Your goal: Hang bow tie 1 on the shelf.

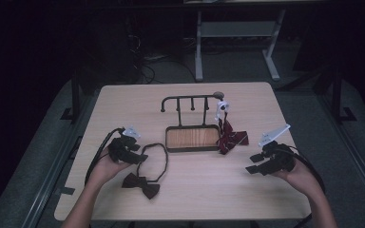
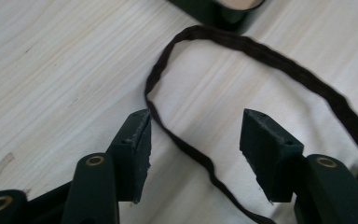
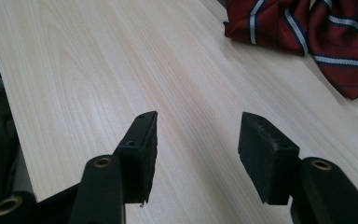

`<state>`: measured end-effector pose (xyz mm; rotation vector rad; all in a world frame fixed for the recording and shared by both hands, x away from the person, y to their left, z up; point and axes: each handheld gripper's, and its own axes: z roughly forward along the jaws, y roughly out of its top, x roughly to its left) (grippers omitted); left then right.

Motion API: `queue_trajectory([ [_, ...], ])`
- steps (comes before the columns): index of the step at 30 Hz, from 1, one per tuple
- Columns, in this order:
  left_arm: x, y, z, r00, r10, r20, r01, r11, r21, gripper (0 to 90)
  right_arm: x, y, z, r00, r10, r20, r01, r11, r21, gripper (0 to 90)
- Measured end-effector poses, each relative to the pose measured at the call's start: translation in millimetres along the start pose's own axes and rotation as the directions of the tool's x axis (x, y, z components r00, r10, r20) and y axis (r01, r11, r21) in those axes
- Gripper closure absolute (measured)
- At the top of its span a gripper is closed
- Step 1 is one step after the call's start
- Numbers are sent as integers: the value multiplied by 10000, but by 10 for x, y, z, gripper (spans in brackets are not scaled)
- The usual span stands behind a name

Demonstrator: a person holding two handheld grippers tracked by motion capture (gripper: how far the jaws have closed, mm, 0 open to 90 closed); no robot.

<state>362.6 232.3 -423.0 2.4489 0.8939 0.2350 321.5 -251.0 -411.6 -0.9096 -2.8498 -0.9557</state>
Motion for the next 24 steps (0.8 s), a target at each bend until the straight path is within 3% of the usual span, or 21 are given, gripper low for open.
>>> queue_trajectory([
  [5, 88, 67, 40, 9998, -117, -152, 122, 9993, 362, 493, 0, -27, 23, 9999, 92, -57, -92, 10000, -15, 463],
  [7, 120, 82, 53, 9997, -208, -151, 212, 9994, 287, 507, 3, -30, 34, 10000, 84, -30, -84, 10000, 5, 458],
  [16, 212, 149, 179, 9989, -428, -199, 446, 9939, 1011, 581, 21, -26, 3, 9999, 116, 41, -115, 9997, -224, 452],
  [24, 226, 193, 273, 9993, -337, -154, 357, 9873, 1550, 748, 42, -28, -43, 9999, 90, 121, -84, 9989, -470, 453],
])
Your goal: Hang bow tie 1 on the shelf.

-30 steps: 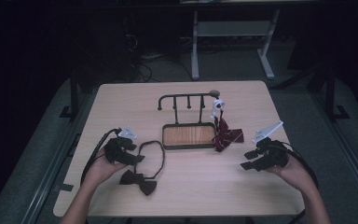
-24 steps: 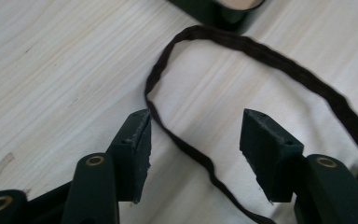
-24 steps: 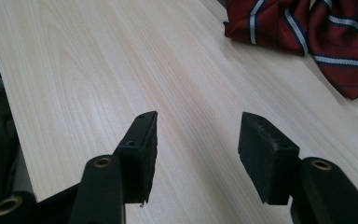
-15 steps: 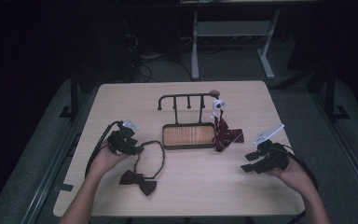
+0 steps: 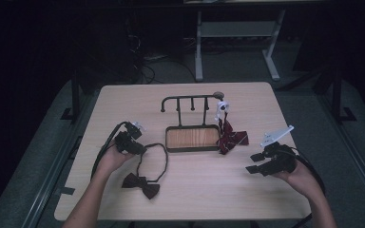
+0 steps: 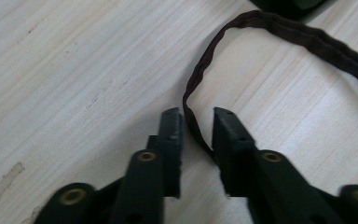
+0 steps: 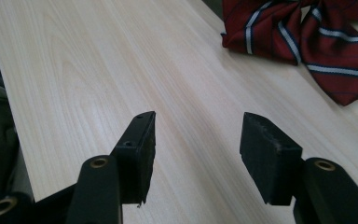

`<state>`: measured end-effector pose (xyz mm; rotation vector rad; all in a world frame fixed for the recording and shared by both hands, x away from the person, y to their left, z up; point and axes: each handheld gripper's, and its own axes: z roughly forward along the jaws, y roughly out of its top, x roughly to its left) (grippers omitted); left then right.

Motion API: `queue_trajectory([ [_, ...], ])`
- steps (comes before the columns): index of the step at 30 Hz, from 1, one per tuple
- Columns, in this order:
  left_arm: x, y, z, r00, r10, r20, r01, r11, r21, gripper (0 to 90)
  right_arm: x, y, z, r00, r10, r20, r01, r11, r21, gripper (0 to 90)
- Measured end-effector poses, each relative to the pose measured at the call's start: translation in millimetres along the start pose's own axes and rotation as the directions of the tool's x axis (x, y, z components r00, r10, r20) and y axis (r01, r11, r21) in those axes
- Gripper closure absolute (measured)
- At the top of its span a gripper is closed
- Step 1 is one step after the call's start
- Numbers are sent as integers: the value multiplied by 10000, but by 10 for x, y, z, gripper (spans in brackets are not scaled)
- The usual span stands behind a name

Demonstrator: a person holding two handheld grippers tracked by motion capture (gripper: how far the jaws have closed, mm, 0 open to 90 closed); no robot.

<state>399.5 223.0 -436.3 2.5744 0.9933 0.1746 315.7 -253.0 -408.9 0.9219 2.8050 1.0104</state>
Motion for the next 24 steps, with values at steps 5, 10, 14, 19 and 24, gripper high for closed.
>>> queue_trajectory([
  [5, 12, -2, 36, 10000, 39, 56, -40, 9999, 143, 844, 14, 3, -44, 10000, 1, 49, 0, 9997, -234, 457],
  [10, 20, -7, 32, 9998, 150, 131, -152, 9997, 178, 897, 14, 0, -70, 10000, -24, 87, 28, 9990, -441, 466],
  [14, 24, -19, 4, 9993, 134, 343, -137, 9999, 76, 900, -2, -16, -66, 10000, 35, 39, -33, 9985, -541, 467],
  [19, 10, -21, -77, 9982, 322, 496, -325, 9995, 52, 900, -36, -48, -29, 9996, 243, -153, -252, 9981, -559, 466],
  [24, -24, -8, -173, 9970, 421, 643, -410, 9990, -187, 899, -62, -63, -8, 9994, 283, -222, -294, 9980, -552, 466],
])
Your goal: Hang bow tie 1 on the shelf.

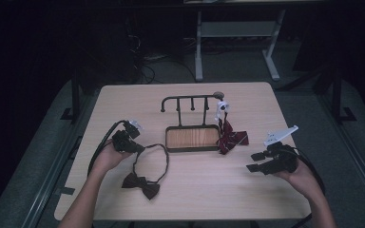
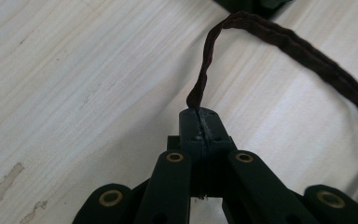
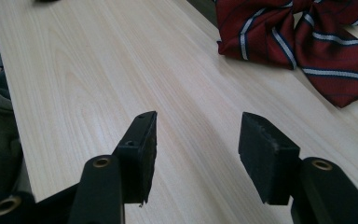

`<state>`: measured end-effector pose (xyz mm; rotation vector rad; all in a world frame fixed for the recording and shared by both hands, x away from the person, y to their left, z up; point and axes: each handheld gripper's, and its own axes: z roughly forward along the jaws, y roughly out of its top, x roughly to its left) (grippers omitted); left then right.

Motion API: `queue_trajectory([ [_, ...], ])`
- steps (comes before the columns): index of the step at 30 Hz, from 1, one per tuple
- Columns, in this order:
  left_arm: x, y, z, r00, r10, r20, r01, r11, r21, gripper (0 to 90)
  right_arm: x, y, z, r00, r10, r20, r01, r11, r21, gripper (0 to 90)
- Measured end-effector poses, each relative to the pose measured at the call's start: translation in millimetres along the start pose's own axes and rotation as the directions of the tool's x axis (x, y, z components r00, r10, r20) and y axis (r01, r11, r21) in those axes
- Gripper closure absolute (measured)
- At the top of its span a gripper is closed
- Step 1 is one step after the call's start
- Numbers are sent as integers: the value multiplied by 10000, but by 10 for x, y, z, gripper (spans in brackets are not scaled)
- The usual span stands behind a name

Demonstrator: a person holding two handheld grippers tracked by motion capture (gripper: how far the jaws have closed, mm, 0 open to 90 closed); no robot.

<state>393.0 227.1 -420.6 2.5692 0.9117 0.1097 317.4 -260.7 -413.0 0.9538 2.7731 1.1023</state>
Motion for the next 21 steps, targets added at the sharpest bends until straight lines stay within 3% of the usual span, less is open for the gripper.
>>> queue_trajectory([
  [21, -127, 20, -279, 9966, 727, 379, -705, 9959, -566, 900, -45, -10, -31, 9998, 170, -130, -172, 9997, -171, 464],
])
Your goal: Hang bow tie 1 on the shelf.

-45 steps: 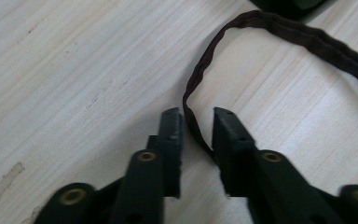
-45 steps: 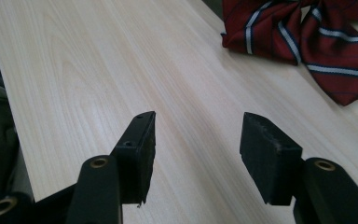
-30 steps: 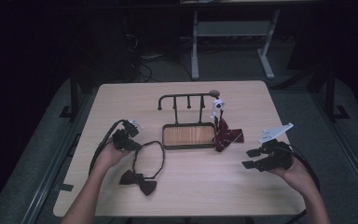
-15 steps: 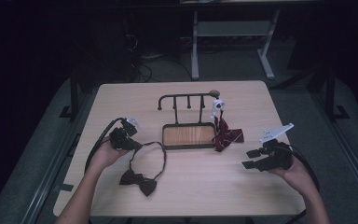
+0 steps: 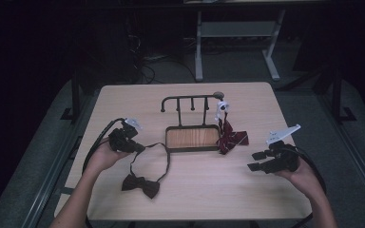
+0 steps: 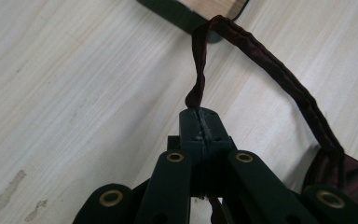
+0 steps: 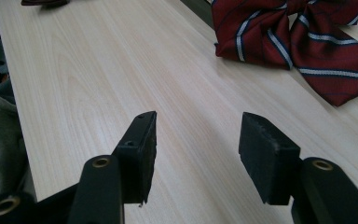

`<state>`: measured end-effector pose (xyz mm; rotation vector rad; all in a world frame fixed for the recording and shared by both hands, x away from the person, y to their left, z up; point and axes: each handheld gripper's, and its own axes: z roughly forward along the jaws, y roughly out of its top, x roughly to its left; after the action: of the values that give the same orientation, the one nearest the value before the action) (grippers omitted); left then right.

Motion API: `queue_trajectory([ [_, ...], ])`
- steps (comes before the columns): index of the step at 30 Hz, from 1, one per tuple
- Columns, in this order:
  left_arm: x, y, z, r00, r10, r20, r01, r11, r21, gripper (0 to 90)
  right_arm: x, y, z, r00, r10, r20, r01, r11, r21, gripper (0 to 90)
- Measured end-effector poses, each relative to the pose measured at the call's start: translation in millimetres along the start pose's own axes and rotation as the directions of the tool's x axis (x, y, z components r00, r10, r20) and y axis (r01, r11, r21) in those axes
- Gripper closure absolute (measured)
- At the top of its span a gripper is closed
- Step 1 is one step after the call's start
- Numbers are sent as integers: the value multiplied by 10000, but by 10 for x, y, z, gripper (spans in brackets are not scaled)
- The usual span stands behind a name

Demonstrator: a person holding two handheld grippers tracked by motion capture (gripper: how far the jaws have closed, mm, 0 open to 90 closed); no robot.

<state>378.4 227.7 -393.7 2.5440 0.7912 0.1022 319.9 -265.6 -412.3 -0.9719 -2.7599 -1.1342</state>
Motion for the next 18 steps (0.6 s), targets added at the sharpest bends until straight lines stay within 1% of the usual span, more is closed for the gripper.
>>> queue_trajectory([
  [4, -42, 4, -74, 9998, 161, -86, -162, 9998, -86, 900, -10, 3, 18, 10000, -34, -41, 34, 10000, 90, 464],
  [6, -72, 5, -119, 9998, 178, -101, -180, 9997, -157, 900, -15, 1, 32, 10000, -49, -82, 50, 9999, 136, 464],
  [9, -102, 13, -185, 9992, 336, -217, -339, 9994, -120, 900, -9, 4, 41, 9998, -130, -122, 132, 9998, 168, 464],
  [10, -104, 16, -206, 9990, 390, -212, -392, 9992, -80, 900, -1, 7, 39, 9999, -99, -128, 102, 9998, 199, 464],
  [15, -131, 35, -339, 9988, 476, -138, -478, 9986, -211, 900, 11, -12, 21, 9999, -133, -93, 135, 9998, 161, 464],
  [18, -129, 39, -381, 9982, 598, -54, -599, 9980, -181, 900, 2, -13, 9, 10000, -47, -27, 47, 9999, 157, 463],
])
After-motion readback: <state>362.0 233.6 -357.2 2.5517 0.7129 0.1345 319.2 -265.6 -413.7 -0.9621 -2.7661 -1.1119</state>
